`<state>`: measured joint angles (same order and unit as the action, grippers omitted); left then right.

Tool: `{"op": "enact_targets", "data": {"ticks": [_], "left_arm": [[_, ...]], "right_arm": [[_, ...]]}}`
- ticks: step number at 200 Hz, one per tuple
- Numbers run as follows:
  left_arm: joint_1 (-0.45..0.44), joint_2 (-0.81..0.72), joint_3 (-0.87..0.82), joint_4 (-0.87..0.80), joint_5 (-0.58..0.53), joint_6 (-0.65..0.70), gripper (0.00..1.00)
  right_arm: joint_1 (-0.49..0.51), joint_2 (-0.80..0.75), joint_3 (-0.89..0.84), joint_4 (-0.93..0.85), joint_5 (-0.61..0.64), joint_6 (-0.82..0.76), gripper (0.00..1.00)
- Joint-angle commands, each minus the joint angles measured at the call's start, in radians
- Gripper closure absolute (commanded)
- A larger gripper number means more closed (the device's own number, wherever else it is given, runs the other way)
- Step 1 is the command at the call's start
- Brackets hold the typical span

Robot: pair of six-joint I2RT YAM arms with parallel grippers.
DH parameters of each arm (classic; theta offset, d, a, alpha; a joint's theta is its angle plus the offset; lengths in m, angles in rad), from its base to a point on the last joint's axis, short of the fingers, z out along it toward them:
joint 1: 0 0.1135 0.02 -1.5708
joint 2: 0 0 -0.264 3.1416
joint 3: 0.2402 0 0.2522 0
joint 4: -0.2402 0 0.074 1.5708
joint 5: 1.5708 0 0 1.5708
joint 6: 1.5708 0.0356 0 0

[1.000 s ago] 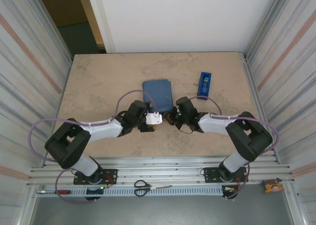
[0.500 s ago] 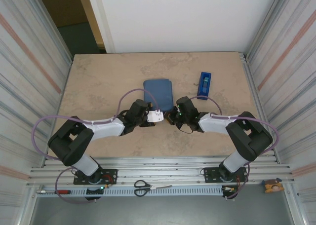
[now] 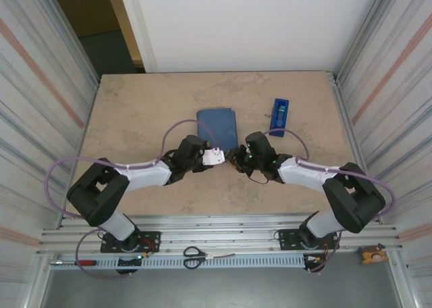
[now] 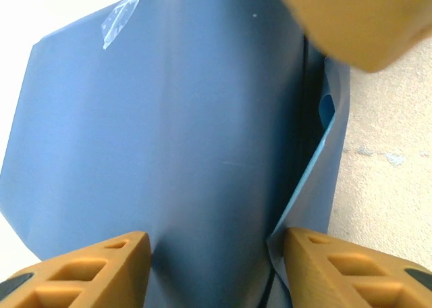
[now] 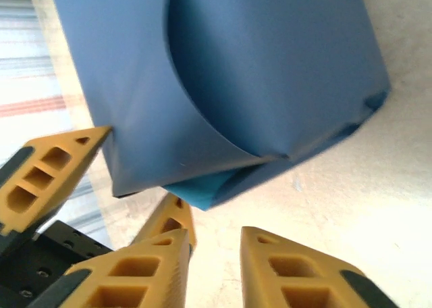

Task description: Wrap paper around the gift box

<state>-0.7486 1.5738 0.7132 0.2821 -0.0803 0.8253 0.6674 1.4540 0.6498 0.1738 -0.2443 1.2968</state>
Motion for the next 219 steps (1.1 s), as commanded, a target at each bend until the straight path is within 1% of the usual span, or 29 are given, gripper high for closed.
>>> {"op": "enact_targets", "data": {"ticks": [1, 13, 32, 81, 102, 131, 138, 150, 159, 187, 208, 219], "left_arm": [[-0.012, 0.021, 0.016, -0.049, 0.014, -0.031, 0.47], [-0.012, 0.025, 0.02, -0.057, 0.021, -0.034, 0.47], [-0.012, 0.037, 0.042, -0.097, 0.027, -0.044, 0.47], [-0.025, 0.069, 0.111, -0.191, 0.05, -0.095, 0.47], [-0.036, 0.08, 0.127, -0.207, 0.054, -0.115, 0.47], [-0.049, 0.093, 0.154, -0.238, 0.025, -0.162, 0.47], [-0.05, 0.093, 0.159, -0.242, 0.025, -0.176, 0.46], [-0.049, 0.088, 0.164, -0.239, 0.019, -0.198, 0.4], [-0.05, 0.081, 0.165, -0.231, 0.016, -0.208, 0.38], [-0.048, 0.057, 0.177, -0.224, 0.032, -0.205, 0.31], [-0.049, 0.057, 0.185, -0.215, 0.043, -0.196, 0.27], [-0.049, 0.069, 0.189, -0.208, 0.041, -0.192, 0.27]], "right_arm": [[0.006, 0.001, -0.041, -0.031, 0.025, -0.016, 0.83], [0.007, 0.029, -0.038, -0.007, 0.01, -0.016, 0.89], [0.014, 0.076, -0.021, 0.037, -0.001, -0.013, 0.92], [-0.011, 0.17, 0.015, 0.175, -0.017, 0.001, 0.95], [-0.029, 0.187, 0.028, 0.188, -0.017, -0.001, 0.95], [-0.062, 0.186, 0.025, 0.209, -0.024, -0.004, 0.96], [-0.068, 0.183, 0.023, 0.218, -0.026, -0.006, 0.96], [-0.077, 0.183, 0.023, 0.222, -0.034, -0.008, 0.96], [-0.083, 0.186, 0.028, 0.222, -0.043, -0.011, 0.96], [-0.09, 0.185, 0.029, 0.222, -0.05, -0.016, 0.96], [-0.094, 0.187, 0.034, 0.216, -0.054, -0.022, 0.96], [-0.094, 0.19, 0.034, 0.219, -0.057, -0.021, 0.96]]}}
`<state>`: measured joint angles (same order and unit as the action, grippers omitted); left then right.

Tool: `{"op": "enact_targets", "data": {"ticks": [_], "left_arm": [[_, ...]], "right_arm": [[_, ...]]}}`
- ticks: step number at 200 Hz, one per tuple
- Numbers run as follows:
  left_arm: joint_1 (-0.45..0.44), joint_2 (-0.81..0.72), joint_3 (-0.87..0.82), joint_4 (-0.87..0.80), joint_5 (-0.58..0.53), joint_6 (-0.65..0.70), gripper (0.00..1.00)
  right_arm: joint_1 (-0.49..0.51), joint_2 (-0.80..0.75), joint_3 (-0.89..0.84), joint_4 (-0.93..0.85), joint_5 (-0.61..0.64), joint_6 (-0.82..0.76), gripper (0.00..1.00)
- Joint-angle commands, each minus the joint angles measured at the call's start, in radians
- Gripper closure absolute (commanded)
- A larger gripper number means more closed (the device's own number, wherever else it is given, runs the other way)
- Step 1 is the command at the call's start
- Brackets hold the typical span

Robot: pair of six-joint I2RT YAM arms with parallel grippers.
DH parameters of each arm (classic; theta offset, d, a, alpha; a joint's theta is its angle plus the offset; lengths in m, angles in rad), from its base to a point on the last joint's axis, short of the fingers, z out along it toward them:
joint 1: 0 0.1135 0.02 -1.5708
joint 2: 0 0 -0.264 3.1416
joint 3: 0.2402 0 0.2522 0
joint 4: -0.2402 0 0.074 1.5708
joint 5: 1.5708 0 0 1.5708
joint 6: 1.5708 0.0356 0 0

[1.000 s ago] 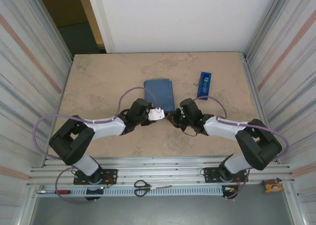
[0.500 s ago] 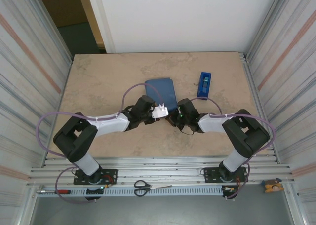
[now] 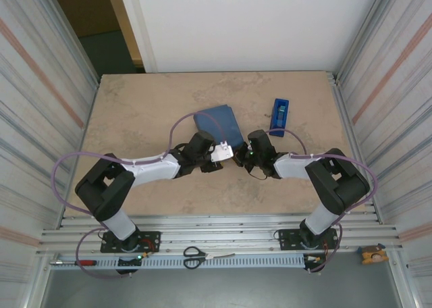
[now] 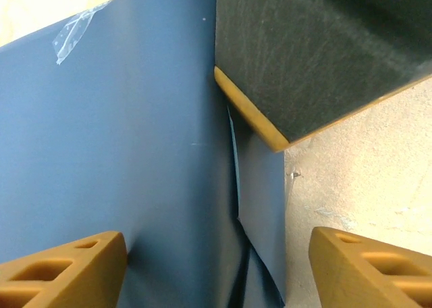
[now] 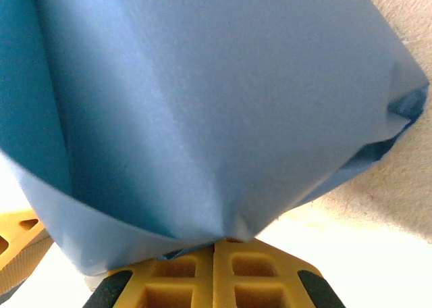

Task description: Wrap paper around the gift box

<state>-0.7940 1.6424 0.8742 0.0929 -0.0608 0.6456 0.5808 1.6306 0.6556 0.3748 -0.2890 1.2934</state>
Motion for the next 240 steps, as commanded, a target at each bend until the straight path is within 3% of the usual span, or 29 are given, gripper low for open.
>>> {"op": "enact_targets", "data": {"ticks": [1, 37, 122, 163, 189, 240], "left_arm": [[-0.004, 0.002, 0.029, -0.019, 0.02, -0.013, 0.27], [-0.004, 0.05, 0.049, -0.023, -0.024, -0.031, 0.31], [-0.031, 0.106, 0.038, 0.001, -0.152, -0.082, 0.54], [-0.039, 0.116, 0.045, -0.003, -0.167, -0.083, 0.54], [-0.039, 0.12, 0.053, -0.021, -0.151, -0.089, 0.54], [-0.039, 0.135, 0.069, -0.044, -0.123, -0.119, 0.55]], "right_arm": [[-0.007, 0.013, 0.029, 0.018, -0.013, -0.017, 0.96], [-0.009, 0.021, 0.036, 0.017, -0.021, -0.018, 0.96], [-0.025, -0.02, 0.036, -0.042, -0.03, -0.052, 0.95], [-0.05, -0.121, 0.025, -0.176, -0.016, -0.142, 0.92], [-0.127, -0.228, 0.017, -0.342, 0.022, -0.251, 0.91], [-0.385, -0.336, 0.06, -0.55, -0.038, -0.459, 0.89]]}}
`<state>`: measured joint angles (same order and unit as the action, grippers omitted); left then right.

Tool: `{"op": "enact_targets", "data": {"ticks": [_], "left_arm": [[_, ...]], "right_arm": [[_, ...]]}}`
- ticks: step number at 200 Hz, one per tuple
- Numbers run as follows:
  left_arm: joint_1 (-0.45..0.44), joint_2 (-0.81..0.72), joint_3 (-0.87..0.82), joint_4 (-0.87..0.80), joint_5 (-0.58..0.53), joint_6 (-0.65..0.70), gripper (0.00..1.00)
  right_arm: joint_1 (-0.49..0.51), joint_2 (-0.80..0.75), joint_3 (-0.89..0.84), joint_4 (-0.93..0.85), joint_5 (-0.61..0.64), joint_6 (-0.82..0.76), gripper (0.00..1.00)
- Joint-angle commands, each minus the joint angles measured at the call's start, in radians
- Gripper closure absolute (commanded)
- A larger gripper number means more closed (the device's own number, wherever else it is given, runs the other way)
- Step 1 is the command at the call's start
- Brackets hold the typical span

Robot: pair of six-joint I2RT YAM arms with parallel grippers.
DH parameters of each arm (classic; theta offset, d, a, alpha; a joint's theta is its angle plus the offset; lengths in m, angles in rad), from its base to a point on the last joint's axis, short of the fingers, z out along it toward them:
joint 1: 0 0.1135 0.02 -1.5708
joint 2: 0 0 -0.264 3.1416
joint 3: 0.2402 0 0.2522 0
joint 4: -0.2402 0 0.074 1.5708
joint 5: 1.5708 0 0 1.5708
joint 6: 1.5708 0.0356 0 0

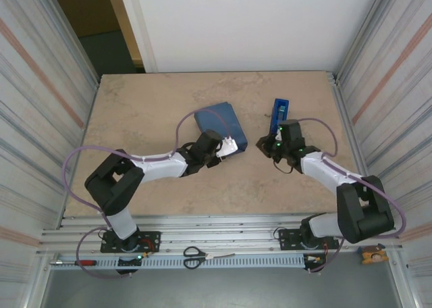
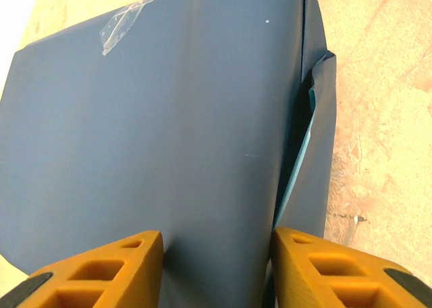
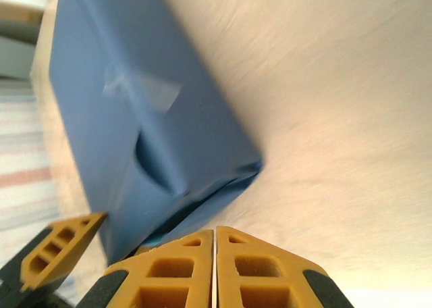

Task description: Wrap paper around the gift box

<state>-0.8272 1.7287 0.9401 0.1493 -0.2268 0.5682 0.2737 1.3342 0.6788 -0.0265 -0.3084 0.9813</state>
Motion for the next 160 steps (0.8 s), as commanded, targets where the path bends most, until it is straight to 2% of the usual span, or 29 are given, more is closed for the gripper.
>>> {"op": "enact_targets", "data": {"ticks": [1, 32, 89, 110, 127, 160], "left_arm": [[-0.006, 0.049, 0.003, -0.101, 0.043, -0.042, 0.55], [-0.006, 0.054, 0.002, -0.099, 0.037, -0.061, 0.55], [-0.006, 0.046, -0.017, -0.096, 0.014, -0.092, 0.56], [-0.006, 0.045, -0.021, -0.095, 0.012, -0.098, 0.56], [-0.007, 0.043, -0.022, -0.094, 0.012, -0.099, 0.56], [-0.007, 0.045, -0.024, -0.09, 0.012, -0.101, 0.56]], "right_arm": [[-0.082, -0.04, 0.038, -0.15, -0.02, -0.151, 0.89], [-0.197, -0.022, 0.092, -0.201, -0.097, -0.248, 0.88], [-0.292, 0.082, 0.196, -0.243, -0.17, -0.364, 0.81], [-0.329, 0.137, 0.262, -0.266, -0.188, -0.398, 0.78], [-0.353, 0.186, 0.312, -0.261, -0.193, -0.412, 0.71], [-0.389, 0.345, 0.429, -0.267, -0.256, -0.423, 0.7]]}}
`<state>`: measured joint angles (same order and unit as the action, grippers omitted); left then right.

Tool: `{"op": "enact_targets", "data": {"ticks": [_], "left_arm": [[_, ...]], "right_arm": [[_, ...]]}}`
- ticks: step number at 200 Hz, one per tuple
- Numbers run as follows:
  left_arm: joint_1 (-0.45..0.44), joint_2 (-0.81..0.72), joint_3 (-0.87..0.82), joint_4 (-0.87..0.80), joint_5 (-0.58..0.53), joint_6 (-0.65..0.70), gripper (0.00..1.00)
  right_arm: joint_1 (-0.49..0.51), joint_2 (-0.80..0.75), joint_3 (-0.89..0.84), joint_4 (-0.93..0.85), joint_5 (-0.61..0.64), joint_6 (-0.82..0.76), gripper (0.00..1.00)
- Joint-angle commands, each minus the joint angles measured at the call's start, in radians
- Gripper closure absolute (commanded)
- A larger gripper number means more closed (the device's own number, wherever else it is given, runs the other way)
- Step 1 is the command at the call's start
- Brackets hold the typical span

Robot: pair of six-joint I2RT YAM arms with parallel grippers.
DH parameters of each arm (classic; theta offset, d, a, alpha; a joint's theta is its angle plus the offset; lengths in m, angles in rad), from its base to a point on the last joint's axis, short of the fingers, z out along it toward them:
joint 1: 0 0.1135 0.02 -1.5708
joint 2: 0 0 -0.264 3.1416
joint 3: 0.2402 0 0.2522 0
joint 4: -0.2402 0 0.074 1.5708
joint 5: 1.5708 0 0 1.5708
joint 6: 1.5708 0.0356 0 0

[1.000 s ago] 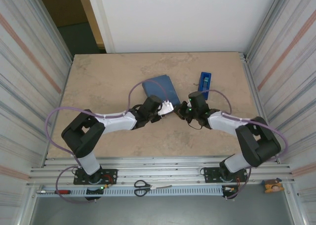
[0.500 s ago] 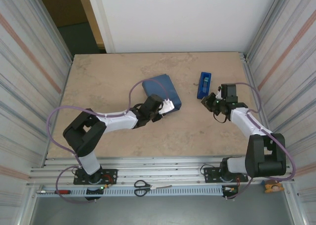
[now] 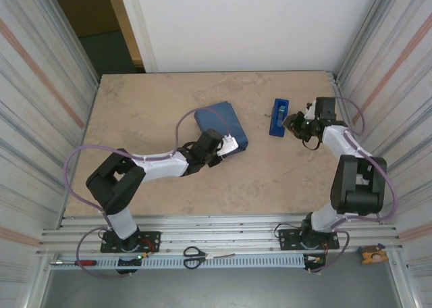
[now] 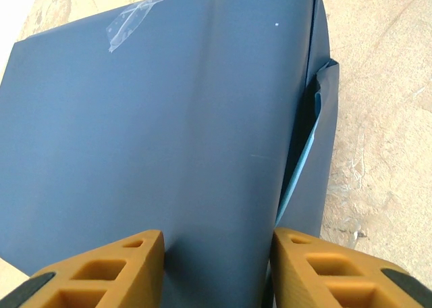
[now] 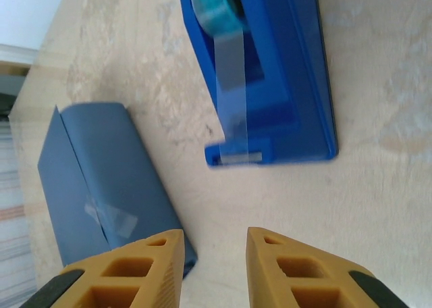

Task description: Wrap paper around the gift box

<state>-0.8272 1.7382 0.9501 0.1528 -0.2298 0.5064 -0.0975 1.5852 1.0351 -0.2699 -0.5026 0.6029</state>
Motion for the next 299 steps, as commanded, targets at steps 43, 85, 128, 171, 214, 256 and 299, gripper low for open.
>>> {"op": "enact_targets", "data": {"ticks": [43, 85, 128, 171, 214, 256, 299], "left_arm": [[-0.007, 0.038, -0.033, -0.095, 0.018, -0.038, 0.56], [-0.007, 0.041, -0.03, -0.1, 0.021, -0.034, 0.56], [-0.007, 0.041, -0.029, -0.102, 0.021, -0.035, 0.56], [-0.007, 0.047, -0.025, -0.105, 0.022, -0.035, 0.56], [-0.007, 0.046, -0.025, -0.107, 0.021, -0.035, 0.56], [-0.007, 0.047, -0.024, -0.107, 0.023, -0.034, 0.56], [-0.008, 0.047, -0.024, -0.109, 0.024, -0.033, 0.56]], "right_arm": [[-0.022, 0.239, 0.197, -0.056, -0.092, -0.058, 0.7], [-0.024, 0.312, 0.241, -0.048, -0.124, -0.056, 0.71], [-0.026, 0.355, 0.246, -0.027, -0.167, -0.037, 0.74], [-0.031, 0.357, 0.226, 0.017, -0.215, -0.007, 0.83], [-0.037, 0.353, 0.229, 0.024, -0.226, 0.006, 0.89], [-0.039, 0.35, 0.23, 0.022, -0.224, 0.012, 0.97], [-0.04, 0.325, 0.249, 0.029, -0.252, 0.055, 1.0]]}}
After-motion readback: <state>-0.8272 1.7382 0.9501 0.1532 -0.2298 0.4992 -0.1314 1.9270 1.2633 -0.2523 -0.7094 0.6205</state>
